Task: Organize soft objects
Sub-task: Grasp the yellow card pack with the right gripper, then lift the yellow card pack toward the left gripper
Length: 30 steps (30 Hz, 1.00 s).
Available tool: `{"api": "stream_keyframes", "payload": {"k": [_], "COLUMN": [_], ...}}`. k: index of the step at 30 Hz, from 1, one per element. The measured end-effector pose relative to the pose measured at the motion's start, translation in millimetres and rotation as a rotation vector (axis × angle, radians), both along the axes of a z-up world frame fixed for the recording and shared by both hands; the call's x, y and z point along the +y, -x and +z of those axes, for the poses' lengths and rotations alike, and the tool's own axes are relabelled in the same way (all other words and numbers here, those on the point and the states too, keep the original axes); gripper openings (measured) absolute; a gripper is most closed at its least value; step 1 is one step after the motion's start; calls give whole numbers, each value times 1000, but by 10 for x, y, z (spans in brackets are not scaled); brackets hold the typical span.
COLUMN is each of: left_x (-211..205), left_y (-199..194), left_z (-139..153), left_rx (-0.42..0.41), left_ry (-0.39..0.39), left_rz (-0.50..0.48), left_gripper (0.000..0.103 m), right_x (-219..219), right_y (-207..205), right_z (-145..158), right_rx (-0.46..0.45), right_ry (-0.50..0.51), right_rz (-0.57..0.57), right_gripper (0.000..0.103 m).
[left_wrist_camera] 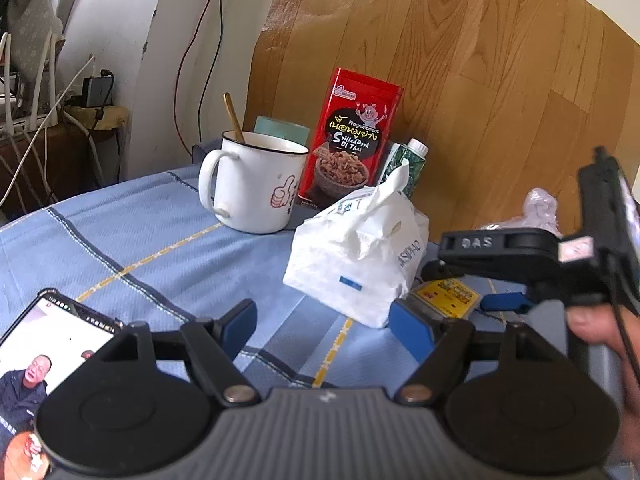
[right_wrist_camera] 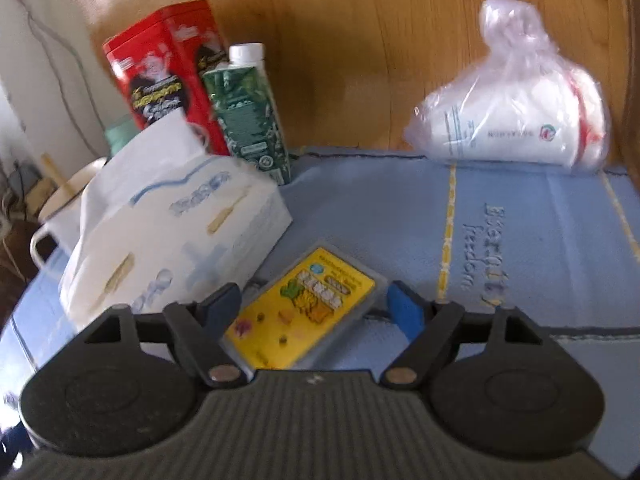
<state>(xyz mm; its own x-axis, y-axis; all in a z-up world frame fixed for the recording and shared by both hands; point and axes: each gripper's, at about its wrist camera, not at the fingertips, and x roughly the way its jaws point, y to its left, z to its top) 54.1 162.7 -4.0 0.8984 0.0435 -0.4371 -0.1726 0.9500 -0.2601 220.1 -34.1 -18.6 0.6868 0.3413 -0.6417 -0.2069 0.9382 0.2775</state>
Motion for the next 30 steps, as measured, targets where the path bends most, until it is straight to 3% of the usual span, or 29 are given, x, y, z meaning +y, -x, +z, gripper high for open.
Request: {"api": "stream_keyframes", "payload": {"k": [4,7,13,15,20,23,26,29,30], "left_x": [17,33,53,43,-35,-173,-411,-779,-940], "left_y": [5,5,-1,0,-26,-79,-111,16,63], "left_z": [-1,-5,-11,-13,-12,-15,-6,80,122], "left_rx": [-1,0,3,5,25,67,123,121,114], "left_ry": [10,19,29,24,-14,-79,-145,2,15], "left_rz": [4,4,-1,-3,-32,-80,-113,-293,-350], "left_gripper": [78,79,79,79,81,81,79,79,79], "right_x": [181,219,-216,-451,-1114,-1479,-1698,-1955,-2026], "right_y": [-63,60,586,846,1486,1909,2340,2627,2695], "right_z": [-45,-90,-73,-77,-99,-146,-204,-261,-274], "right_rx": [-39,-88,-136,-148,-162,-181,-238,-251,-253], "right_ry": [137,223,231,234,224,192,269,264,261], "right_rz": [45,125,229,244,188,117,59,-8,-30], "right_gripper": [87,81,58,58,58,58,58,58,58]}}
